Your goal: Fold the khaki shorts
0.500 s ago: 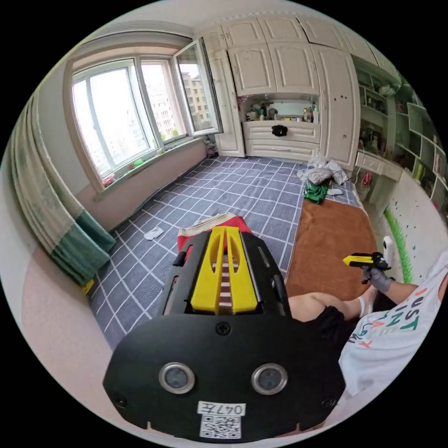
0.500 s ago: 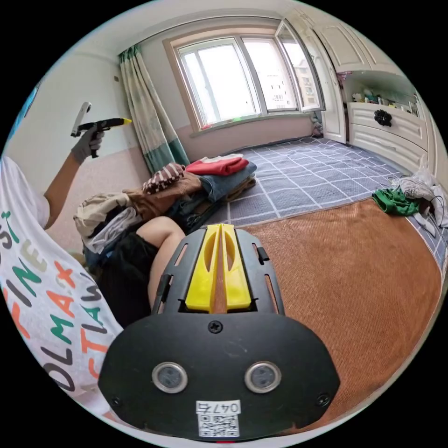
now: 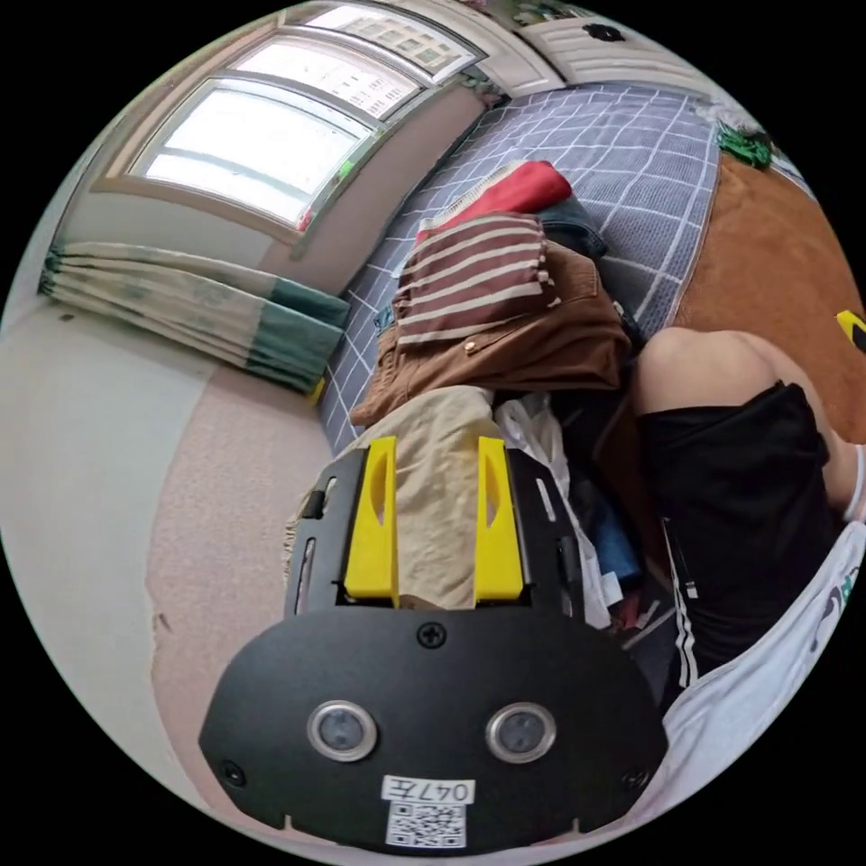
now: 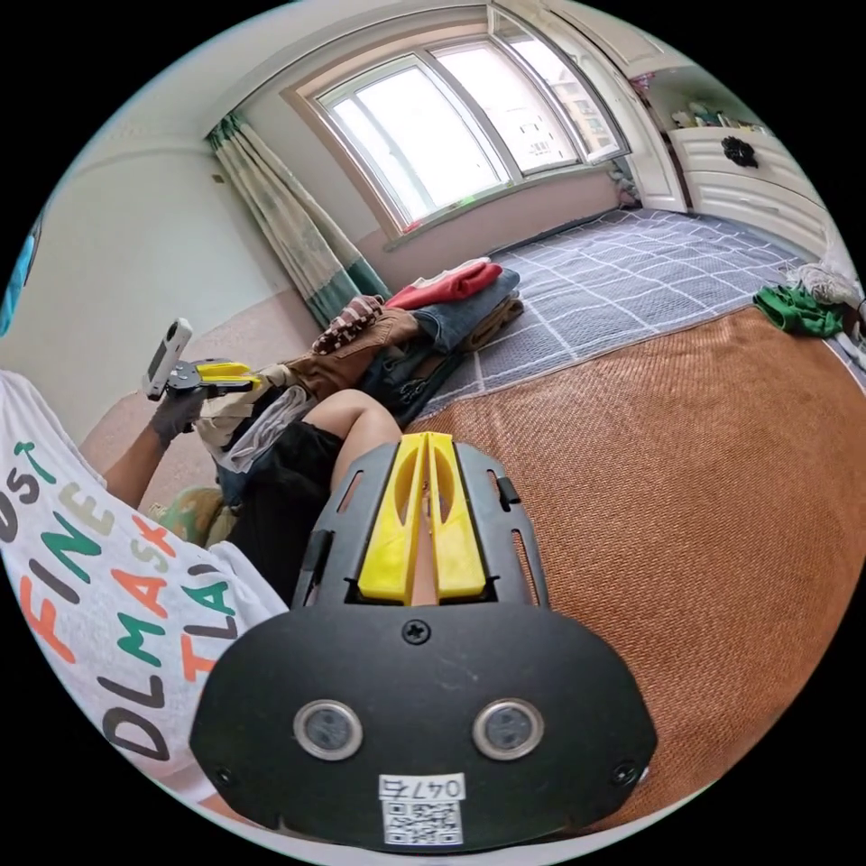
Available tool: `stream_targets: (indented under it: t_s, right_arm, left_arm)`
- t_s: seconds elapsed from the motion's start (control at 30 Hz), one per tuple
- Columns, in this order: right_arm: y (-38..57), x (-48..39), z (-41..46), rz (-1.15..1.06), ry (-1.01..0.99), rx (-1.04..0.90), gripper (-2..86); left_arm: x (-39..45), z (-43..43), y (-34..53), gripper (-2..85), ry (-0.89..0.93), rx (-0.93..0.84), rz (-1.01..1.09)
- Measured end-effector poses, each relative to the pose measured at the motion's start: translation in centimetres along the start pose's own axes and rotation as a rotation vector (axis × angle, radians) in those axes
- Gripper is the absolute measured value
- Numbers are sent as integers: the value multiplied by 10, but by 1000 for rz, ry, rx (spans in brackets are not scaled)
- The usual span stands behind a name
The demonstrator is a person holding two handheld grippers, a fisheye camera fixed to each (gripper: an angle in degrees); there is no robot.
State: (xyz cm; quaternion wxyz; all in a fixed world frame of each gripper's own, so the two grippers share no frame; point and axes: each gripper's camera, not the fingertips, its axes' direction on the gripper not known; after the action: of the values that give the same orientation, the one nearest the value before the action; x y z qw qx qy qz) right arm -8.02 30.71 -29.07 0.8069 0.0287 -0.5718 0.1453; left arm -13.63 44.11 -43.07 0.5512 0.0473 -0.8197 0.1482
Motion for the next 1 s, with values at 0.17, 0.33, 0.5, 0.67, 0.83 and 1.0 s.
stream_targets:
  t_s: [0.17, 0.33, 0.5, 0.67, 0.83, 1.0]
  right_arm:
    - [37, 17, -20, 75, 34, 46, -12]
    - [71, 28, -22, 135, 11, 67, -12]
    - [93, 30, -21, 135, 5, 61, -12]
    - [114, 29, -29, 127, 26, 77, -12]
    - [141, 37, -31, 154, 22, 88, -12]
    - [159, 33, -31, 143, 25, 92, -11]
  left_arm:
    - [-104, -11, 2, 10, 231, 44, -127]
    - [-187, 7, 8, 46, 549, 28, -265]
    - [-145, 5, -16, 168, 409, -37, -150]
    - [-188, -16, -6, 34, 269, 4, -156]
    - [-320, -47, 51, 13, 438, 176, -405]
    - [-399, -133, 100, 6, 511, 396, -510]
